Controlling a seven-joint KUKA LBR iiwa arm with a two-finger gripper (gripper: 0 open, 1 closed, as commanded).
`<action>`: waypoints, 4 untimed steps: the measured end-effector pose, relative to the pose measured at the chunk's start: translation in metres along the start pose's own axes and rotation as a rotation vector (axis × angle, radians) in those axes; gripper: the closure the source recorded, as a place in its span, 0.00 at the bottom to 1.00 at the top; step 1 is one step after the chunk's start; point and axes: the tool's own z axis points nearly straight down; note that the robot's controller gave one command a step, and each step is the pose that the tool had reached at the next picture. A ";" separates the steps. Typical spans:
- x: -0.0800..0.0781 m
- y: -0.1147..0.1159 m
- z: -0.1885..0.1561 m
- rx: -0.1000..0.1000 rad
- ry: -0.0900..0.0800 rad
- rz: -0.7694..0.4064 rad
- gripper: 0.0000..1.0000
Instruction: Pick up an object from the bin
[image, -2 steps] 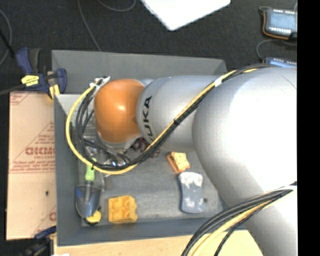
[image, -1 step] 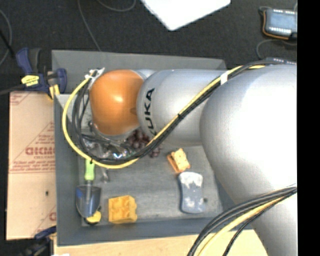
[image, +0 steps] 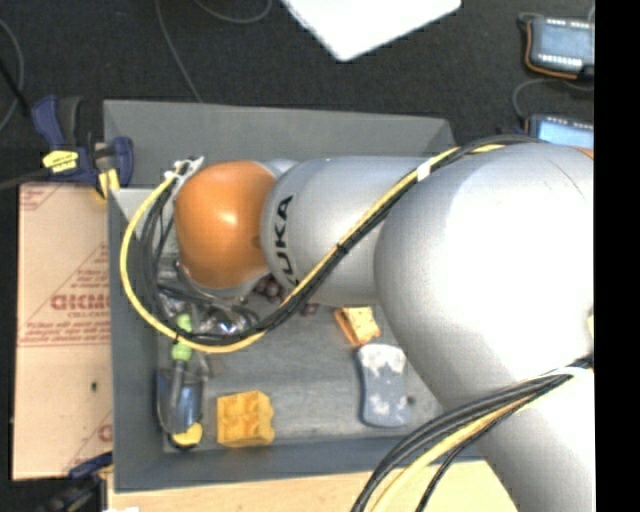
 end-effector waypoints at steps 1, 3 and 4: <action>0.000 0.001 0.011 0.004 -0.004 -0.105 1.00; 0.000 0.001 0.007 0.004 -0.006 -0.126 1.00; 0.000 0.001 0.001 0.003 -0.007 -0.121 1.00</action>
Offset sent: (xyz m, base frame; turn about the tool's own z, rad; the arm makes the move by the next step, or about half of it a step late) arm 0.0000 0.0000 0.0000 0.0000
